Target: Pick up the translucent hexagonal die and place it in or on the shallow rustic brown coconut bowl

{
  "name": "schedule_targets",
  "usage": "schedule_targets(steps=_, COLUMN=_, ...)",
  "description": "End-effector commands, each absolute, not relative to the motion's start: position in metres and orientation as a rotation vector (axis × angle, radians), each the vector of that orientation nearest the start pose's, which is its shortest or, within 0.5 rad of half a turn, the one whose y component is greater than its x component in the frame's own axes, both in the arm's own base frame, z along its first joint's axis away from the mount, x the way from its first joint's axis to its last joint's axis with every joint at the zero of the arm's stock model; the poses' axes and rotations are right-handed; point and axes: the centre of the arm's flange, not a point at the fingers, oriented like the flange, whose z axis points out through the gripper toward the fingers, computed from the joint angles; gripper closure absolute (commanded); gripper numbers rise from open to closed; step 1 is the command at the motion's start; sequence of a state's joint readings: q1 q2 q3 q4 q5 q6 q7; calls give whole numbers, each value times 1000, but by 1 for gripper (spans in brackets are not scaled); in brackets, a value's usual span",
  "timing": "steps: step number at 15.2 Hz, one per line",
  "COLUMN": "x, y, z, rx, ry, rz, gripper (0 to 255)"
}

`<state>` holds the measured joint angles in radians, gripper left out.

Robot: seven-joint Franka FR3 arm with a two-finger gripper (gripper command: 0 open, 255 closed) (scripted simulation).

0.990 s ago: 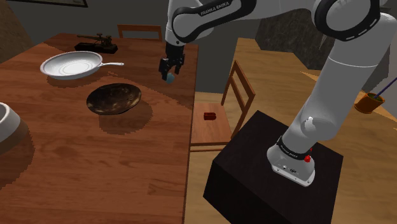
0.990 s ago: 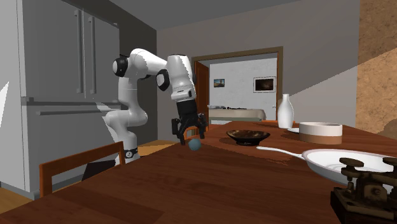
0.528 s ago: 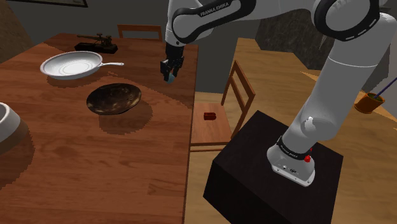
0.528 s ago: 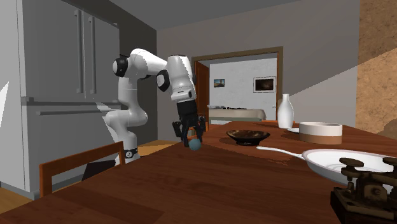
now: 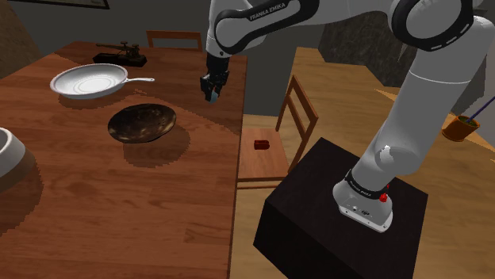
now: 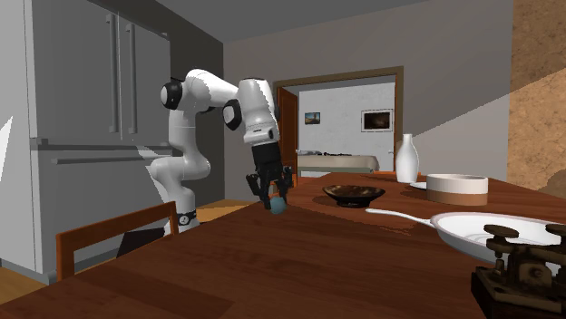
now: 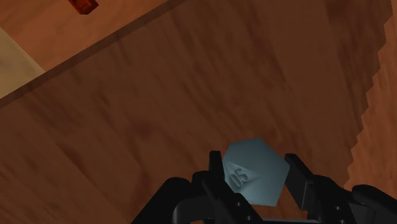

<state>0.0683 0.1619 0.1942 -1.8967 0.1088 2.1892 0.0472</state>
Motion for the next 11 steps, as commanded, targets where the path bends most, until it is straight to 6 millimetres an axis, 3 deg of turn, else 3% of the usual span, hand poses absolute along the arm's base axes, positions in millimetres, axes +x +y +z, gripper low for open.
schedule_targets(steps=1, x=590, y=158, z=432, rx=-2985, ry=-231, rz=-167, gripper=255)
schedule_targets(steps=11, x=590, y=158, z=484, rx=-2985, ry=-231, rz=-167, gripper=255)
